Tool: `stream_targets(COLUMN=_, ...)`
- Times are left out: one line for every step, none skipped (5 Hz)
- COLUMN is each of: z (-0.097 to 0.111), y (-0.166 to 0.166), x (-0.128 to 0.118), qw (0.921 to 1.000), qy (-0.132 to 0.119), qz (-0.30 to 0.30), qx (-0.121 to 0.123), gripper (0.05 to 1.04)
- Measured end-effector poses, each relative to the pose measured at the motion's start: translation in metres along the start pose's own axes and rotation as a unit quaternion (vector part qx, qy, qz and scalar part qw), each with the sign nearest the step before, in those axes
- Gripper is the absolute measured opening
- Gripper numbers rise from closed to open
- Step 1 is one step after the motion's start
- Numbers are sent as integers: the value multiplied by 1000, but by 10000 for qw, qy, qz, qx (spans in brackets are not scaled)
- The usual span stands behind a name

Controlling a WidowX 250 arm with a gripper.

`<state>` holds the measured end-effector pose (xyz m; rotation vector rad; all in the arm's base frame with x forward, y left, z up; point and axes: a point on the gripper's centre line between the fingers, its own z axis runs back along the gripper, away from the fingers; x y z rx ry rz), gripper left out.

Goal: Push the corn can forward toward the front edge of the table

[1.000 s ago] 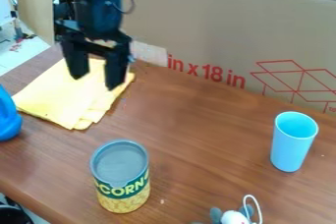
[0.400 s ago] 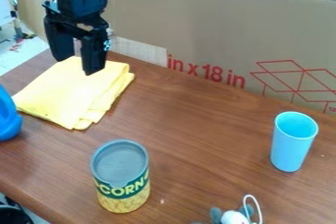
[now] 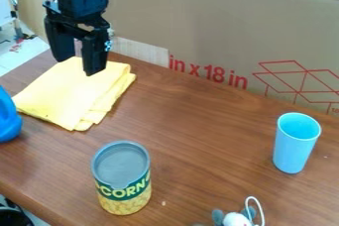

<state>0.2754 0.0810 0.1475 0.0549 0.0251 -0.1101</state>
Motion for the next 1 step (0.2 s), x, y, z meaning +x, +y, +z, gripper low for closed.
stream_targets(z=0, y=0, x=0, qw=10000, qy=0, qz=0, qx=0, gripper=1001)
